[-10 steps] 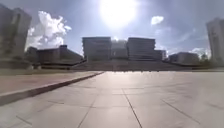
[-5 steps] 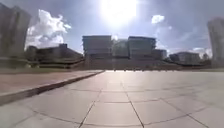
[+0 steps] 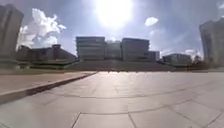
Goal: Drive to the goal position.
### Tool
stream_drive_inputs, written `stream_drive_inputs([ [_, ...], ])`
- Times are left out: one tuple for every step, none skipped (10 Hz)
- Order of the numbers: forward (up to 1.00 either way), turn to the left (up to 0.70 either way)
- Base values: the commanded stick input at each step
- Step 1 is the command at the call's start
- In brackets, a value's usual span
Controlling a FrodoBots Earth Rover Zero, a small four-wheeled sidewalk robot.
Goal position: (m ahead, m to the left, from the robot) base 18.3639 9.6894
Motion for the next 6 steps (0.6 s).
stream_drive_inputs([
  [1.0, 0.01],
  [1.0, 0.01],
  [1.0, 0.01],
  [1.0, 0.01],
  [1.0, 0.01],
  [1.0, 0.01],
])
